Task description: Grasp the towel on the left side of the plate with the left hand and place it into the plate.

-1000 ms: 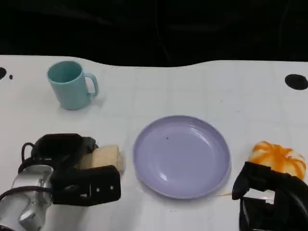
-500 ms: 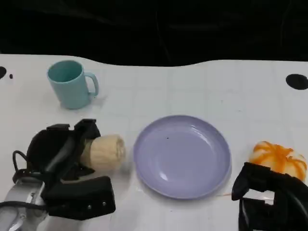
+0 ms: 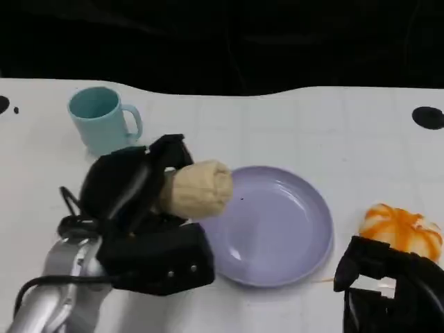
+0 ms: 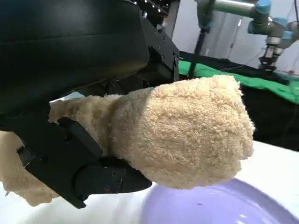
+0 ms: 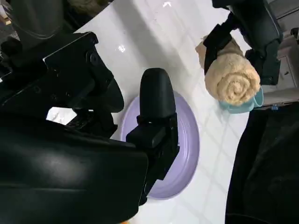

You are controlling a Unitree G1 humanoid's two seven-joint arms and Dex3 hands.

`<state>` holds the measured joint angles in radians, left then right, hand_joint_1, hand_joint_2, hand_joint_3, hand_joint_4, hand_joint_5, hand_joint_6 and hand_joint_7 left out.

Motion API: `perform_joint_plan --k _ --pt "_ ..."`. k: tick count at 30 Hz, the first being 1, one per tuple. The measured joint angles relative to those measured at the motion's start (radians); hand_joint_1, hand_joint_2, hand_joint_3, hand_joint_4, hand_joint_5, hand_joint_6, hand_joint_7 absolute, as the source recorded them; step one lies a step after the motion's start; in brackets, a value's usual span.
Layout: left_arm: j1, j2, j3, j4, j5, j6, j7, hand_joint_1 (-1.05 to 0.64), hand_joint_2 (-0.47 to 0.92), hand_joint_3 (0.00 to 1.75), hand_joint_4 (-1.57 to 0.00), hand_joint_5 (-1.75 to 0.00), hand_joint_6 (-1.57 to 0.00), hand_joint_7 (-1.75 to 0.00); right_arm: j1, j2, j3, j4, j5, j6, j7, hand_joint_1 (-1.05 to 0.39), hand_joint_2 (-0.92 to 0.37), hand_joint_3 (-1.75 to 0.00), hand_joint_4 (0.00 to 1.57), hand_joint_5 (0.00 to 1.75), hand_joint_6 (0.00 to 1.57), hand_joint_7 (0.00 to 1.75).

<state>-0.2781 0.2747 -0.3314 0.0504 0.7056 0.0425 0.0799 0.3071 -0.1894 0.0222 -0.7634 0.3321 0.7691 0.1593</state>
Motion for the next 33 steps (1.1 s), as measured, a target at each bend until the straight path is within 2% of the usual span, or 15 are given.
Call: perform_joint_plan --k 6,14,16,17,18,19,20,21,23,24,27,29,33 --pt "-0.067 -0.076 -0.058 -0.007 0.026 0.052 -0.056 -0.25 0.45 1.15 -0.93 -1.75 -0.69 -1.75 0.0 -0.001 -0.008 -0.002 0.004 0.005 0.001 0.02 -0.55 -1.45 0.82 1.75 0.61 1.75" --pt "-0.138 -0.15 -0.13 0.058 0.041 0.089 -0.095 -0.24 0.49 1.05 -0.89 -1.75 -0.67 -1.69 0.002 -0.002 0.005 -0.006 -0.001 0.004 0.002 0.03 -0.55 -1.45 0.82 1.75 0.6 1.75" --pt "-0.148 -0.157 -0.139 0.071 0.043 0.096 -0.106 -0.24 0.52 0.99 -0.87 -1.75 -0.69 -1.51 0.002 -0.001 0.008 -0.008 -0.001 0.004 0.001 0.03 -0.55 -1.45 0.81 1.75 0.6 1.75" --pt "-0.153 -0.16 -0.141 0.078 0.043 0.097 -0.113 -0.26 0.58 0.87 -0.77 -1.74 -0.68 -1.25 0.002 -0.001 0.009 -0.008 0.0 0.005 0.0 0.03 -0.55 -1.45 0.81 1.75 0.6 1.75" --pt "-0.158 -0.162 -0.141 0.083 0.039 0.099 -0.123 -0.27 0.65 0.74 -0.68 -1.72 -0.68 -1.08 0.002 -0.001 0.009 -0.009 0.001 0.005 0.0 0.04 -0.55 -1.45 0.81 1.75 0.6 1.75" --pt "-0.164 -0.165 -0.141 0.083 0.035 0.104 -0.141 -0.27 0.7 0.65 -0.64 -1.71 -0.69 -0.98 0.002 0.0 0.009 -0.01 0.002 0.005 0.0 0.04 -0.55 -1.45 0.81 1.75 0.6 1.75" --pt "-0.169 -0.168 -0.142 0.083 0.03 0.111 -0.159 -0.31 0.79 0.48 -0.5 -1.53 -0.52 -0.73 0.002 0.0 0.009 -0.01 0.003 0.005 -0.001 0.04 -0.56 -1.45 0.82 1.75 0.6 1.75" --pt "-0.175 -0.168 -0.143 0.08 0.03 0.122 -0.184 -0.33 0.86 0.36 -0.43 -1.41 -0.45 -0.54 0.002 0.0 0.009 -0.011 0.004 0.005 -0.001 0.04 -0.56 -1.45 0.82 1.75 0.6 1.75" --pt "-0.183 -0.157 -0.151 0.062 0.031 0.148 -0.253 -0.42 0.91 0.26 -0.3 -0.91 -0.33 -0.23 0.002 0.001 0.009 -0.012 0.009 0.007 -0.001 0.05 -0.56 -1.45 0.82 1.75 0.6 1.75" --pt "-0.185 -0.15 -0.162 0.052 0.033 0.154 -0.285 -0.46 0.91 0.24 -0.28 -0.78 -0.29 -0.17 0.002 0.001 0.009 -0.012 0.012 0.008 -0.002 0.05 -0.56 -1.45 0.82 1.75 0.61 1.75" --pt "-0.186 -0.137 -0.178 0.038 0.038 0.157 -0.335 -0.6 0.92 0.2 -0.14 -0.57 -0.19 -0.06 0.002 0.001 0.009 -0.012 0.016 0.008 -0.002 0.05 -0.56 -1.45 0.82 1.75 0.61 1.75" --pt "-0.189 -0.126 -0.186 0.025 0.044 0.164 -0.371 -0.71 0.92 0.21 -0.08 -0.52 -0.15 -0.04 0.002 0.001 0.009 -0.012 0.015 0.008 -0.002 0.05 -0.56 -1.45 0.82 1.75 0.61 1.75" --pt "-0.21 -0.092 -0.216 0.014 0.064 0.174 -0.467 -0.84 0.92 0.21 -0.03 -0.48 -0.13 -0.03 0.0 0.001 0.009 -0.012 0.015 0.008 -0.004 0.05 -0.56 -1.45 0.82 1.75 0.61 1.75"
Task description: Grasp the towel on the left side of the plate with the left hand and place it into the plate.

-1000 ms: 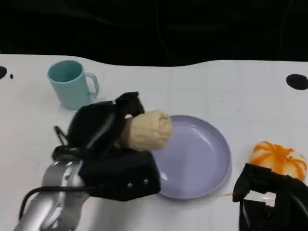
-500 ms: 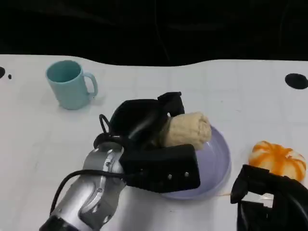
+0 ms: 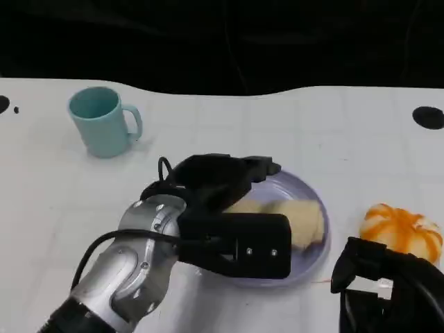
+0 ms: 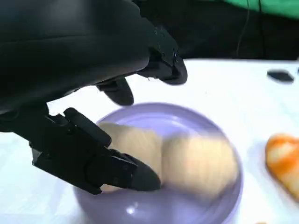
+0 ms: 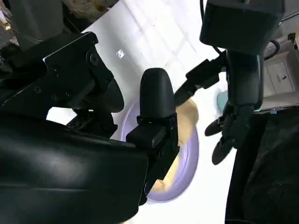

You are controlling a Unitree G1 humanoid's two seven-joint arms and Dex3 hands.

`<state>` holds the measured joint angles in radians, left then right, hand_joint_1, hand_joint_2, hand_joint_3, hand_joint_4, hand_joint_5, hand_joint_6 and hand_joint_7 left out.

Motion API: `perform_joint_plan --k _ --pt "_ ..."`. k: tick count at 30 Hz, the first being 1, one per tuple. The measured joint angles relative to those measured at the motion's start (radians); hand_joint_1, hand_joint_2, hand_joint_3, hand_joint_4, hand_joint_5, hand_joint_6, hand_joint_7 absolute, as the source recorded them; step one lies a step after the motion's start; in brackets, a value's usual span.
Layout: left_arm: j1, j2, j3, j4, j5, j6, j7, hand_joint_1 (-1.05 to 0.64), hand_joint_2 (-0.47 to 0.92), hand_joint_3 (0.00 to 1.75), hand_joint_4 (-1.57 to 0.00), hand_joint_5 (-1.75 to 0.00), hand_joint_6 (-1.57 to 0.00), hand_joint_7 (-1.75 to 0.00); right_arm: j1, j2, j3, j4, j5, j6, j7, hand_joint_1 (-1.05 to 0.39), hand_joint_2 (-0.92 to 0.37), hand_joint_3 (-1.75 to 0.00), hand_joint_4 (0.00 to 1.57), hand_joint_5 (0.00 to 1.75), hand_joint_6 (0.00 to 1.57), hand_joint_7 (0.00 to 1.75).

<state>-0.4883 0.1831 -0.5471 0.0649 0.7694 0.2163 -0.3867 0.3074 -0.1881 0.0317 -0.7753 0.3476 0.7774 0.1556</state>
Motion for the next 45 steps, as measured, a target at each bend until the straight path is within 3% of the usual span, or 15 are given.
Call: perform_joint_plan --k 9,17,26,32,33,34,36,37,39,40,43,45 --pt "-0.006 0.034 -0.011 -0.049 0.013 0.014 -0.072 -0.94 0.92 0.23 0.0 -0.45 -0.1 -0.01 -0.001 -0.001 0.0 0.0 -0.001 -0.001 0.0 0.04 -0.55 -1.45 0.82 1.75 0.61 1.75" --pt "0.033 0.096 0.059 -0.166 -0.039 -0.001 -0.085 -0.92 0.92 0.29 -0.01 -0.47 -0.11 -0.01 -0.002 -0.002 0.0 0.0 -0.001 0.0 -0.002 0.03 -0.54 -1.45 0.82 1.75 0.6 1.75" --pt "0.182 0.157 0.217 -0.287 -0.185 -0.112 -0.037 -0.49 0.92 0.23 -0.21 -0.63 -0.29 -0.09 -0.006 -0.004 0.001 0.002 -0.002 0.0 -0.003 0.03 -0.55 -1.44 0.81 1.75 0.6 1.75" --pt "0.326 0.175 0.338 -0.251 -0.317 -0.353 0.122 -0.18 0.92 0.22 -0.6 -0.82 -0.63 -0.2 -0.007 -0.004 0.001 0.002 -0.002 0.002 -0.003 0.04 -0.56 -1.44 0.81 1.75 0.59 1.75" --pt "0.35 0.173 0.354 -0.235 -0.336 -0.389 0.146 -0.14 0.9 0.32 -0.67 -0.88 -0.75 -0.21 -0.007 -0.004 0.001 0.002 -0.002 0.003 -0.003 0.04 -0.56 -1.44 0.81 1.75 0.59 1.75" --pt "0.373 0.17 0.371 -0.219 -0.36 -0.421 0.169 -0.11 0.8 0.57 -0.74 -0.93 -0.89 -0.18 -0.007 -0.004 0.001 0.002 -0.002 0.003 -0.003 0.04 -0.56 -1.44 0.81 1.75 0.59 1.75" --pt "0.418 0.15 0.405 -0.197 -0.418 -0.473 0.204 -0.08 0.67 0.89 -0.82 -1.02 -1.06 -0.22 -0.007 -0.004 0.0 0.002 -0.001 0.003 -0.001 0.04 -0.57 -1.44 0.81 1.75 0.59 1.75" --pt "0.438 0.137 0.416 -0.191 -0.446 -0.495 0.216 -0.08 0.61 1.03 -0.87 -1.12 -1.1 -0.37 -0.007 -0.005 -0.001 0.003 -0.001 0.003 0.0 0.04 -0.57 -1.44 0.81 1.75 0.59 1.75" --pt "0.478 0.113 0.44 -0.184 -0.508 -0.544 0.231 -0.08 0.58 1.13 -0.89 -1.22 -1.04 -0.65 -0.007 -0.005 -0.002 0.004 0.001 0.003 0.004 0.04 -0.57 -1.44 0.81 1.75 0.59 1.75" --pt "0.495 0.103 0.45 -0.183 -0.53 -0.564 0.237 -0.11 0.51 1.22 -0.93 -1.39 -1.0 -0.91 -0.007 -0.005 -0.002 0.004 0.001 0.003 0.006 0.04 -0.57 -1.43 0.81 1.75 0.59 1.75" --pt "0.564 0.084 0.482 -0.209 -0.62 -0.547 0.236 -0.1 0.42 1.36 -0.97 -1.58 -0.94 -1.28 -0.008 -0.005 -0.003 0.005 0.002 0.005 0.007 0.04 -0.57 -1.43 0.81 1.75 0.59 1.75" --pt "0.624 0.065 0.495 -0.257 -0.671 -0.503 0.236 -0.09 0.4 1.4 -0.94 -1.65 -0.91 -1.4 -0.008 -0.005 -0.003 0.005 0.002 0.006 0.007 0.03 -0.57 -1.42 0.81 1.75 0.59 1.75"
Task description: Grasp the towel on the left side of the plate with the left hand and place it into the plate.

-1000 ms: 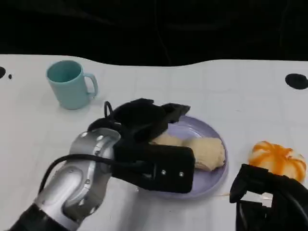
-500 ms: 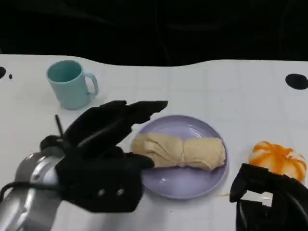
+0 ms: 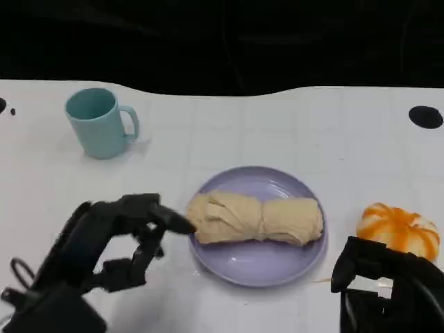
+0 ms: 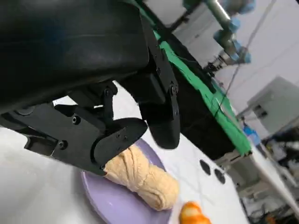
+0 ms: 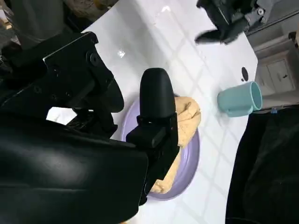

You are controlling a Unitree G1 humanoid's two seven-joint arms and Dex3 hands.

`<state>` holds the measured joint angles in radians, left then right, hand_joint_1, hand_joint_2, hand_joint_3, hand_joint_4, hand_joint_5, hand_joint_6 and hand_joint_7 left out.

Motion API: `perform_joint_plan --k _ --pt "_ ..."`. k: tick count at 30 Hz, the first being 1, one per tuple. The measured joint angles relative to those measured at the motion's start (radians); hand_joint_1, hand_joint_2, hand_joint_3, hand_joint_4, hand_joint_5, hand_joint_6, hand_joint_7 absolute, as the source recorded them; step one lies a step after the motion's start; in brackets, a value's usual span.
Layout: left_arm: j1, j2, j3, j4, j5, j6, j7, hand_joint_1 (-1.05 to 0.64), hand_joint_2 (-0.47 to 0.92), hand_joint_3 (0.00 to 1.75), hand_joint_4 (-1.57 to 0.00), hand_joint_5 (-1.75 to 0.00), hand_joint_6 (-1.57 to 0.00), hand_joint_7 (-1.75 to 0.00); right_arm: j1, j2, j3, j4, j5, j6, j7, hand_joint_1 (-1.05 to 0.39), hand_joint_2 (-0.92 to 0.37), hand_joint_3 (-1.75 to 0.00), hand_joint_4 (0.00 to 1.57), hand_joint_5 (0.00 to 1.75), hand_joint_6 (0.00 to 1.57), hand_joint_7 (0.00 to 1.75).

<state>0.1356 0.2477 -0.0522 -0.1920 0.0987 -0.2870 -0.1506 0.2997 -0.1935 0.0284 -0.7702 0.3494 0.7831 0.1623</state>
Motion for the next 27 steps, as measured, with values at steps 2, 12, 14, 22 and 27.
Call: perform_joint_plan --k 2,12,14,22,27 --pt "0.053 -0.015 0.002 -0.058 -0.039 0.055 -0.001 -0.1 0.41 1.4 -0.9 -1.71 -0.88 -1.47 -0.002 -0.001 0.001 0.002 0.0 0.0 0.001 0.03 -0.57 -1.42 0.81 1.75 0.59 1.75" --pt "0.249 -0.075 0.029 -0.366 -0.367 0.506 -0.023 -0.11 0.51 1.28 -0.86 -1.75 -0.81 -1.59 -0.005 -0.001 0.001 0.003 0.0 0.0 0.001 0.03 -0.56 -1.42 0.8 1.75 0.59 1.75" --pt "0.275 -0.075 0.041 -0.397 -0.421 0.566 -0.029 -0.1 0.52 1.25 -0.85 -1.75 -0.8 -1.59 -0.006 -0.001 -0.002 0.004 0.0 0.0 0.003 0.03 -0.56 -1.43 0.81 1.75 0.59 1.75" --pt "0.29 -0.074 0.061 -0.392 -0.456 0.619 -0.039 -0.11 0.49 1.23 -0.84 -1.75 -0.8 -1.55 -0.012 -0.005 -0.017 0.023 -0.001 -0.003 0.015 0.04 -0.55 -1.43 0.81 1.75 0.6 1.75" --pt "0.265 -0.088 0.084 -0.35 -0.51 0.62 -0.063 -0.1 0.5 1.23 -0.84 -1.75 -0.82 -1.51 -0.014 -0.013 -0.017 0.036 -0.008 -0.013 0.019 0.05 -0.56 -1.43 0.81 1.75 0.6 1.75"
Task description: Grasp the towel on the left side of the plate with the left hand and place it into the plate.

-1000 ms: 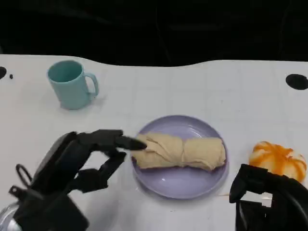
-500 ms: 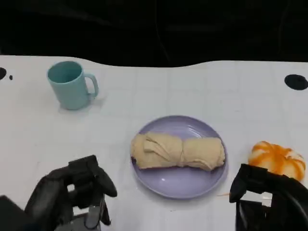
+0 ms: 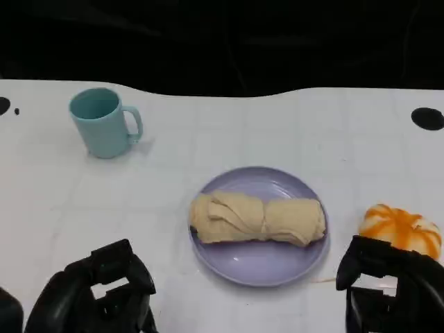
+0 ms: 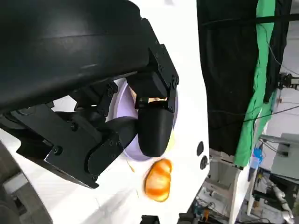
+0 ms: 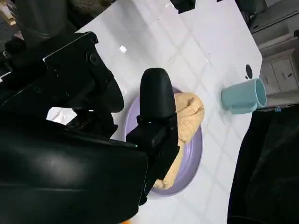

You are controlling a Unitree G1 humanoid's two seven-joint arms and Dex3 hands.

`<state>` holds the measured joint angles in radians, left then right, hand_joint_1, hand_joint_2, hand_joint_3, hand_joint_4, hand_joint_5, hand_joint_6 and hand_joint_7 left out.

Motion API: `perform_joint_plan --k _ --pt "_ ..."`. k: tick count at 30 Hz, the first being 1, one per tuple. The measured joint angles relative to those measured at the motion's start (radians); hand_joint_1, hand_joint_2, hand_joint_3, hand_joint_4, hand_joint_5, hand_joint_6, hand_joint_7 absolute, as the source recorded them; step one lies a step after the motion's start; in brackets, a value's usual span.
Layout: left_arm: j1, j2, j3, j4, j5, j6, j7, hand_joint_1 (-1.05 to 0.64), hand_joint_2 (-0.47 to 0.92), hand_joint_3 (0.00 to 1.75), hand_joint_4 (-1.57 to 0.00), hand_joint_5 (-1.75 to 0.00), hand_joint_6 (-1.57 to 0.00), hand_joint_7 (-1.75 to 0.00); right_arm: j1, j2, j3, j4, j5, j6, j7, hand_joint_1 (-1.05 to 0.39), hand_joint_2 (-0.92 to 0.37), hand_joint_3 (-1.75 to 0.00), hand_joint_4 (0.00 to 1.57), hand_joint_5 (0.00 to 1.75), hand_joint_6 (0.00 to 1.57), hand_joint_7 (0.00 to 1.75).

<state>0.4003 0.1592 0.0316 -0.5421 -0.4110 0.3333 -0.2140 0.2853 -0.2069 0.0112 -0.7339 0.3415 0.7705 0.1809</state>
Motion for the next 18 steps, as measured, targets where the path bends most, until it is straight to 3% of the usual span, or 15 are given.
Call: perform_joint_plan --k 9,18 --pt "-0.017 -0.036 0.025 0.048 -0.077 -0.004 -0.042 -0.12 0.49 1.27 -0.85 -1.68 -0.83 -1.43 0.002 -0.006 -0.002 0.01 -0.008 -0.033 0.017 0.05 -0.56 -1.43 0.8 1.75 0.59 1.75" --pt "-0.022 -0.057 0.032 0.052 -0.089 -0.004 -0.048 -0.14 0.49 1.28 -0.8 -1.74 -0.8 -1.5 0.002 -0.006 -0.005 0.01 -0.008 -0.031 0.017 0.04 -0.56 -1.42 0.8 1.75 0.58 1.75"
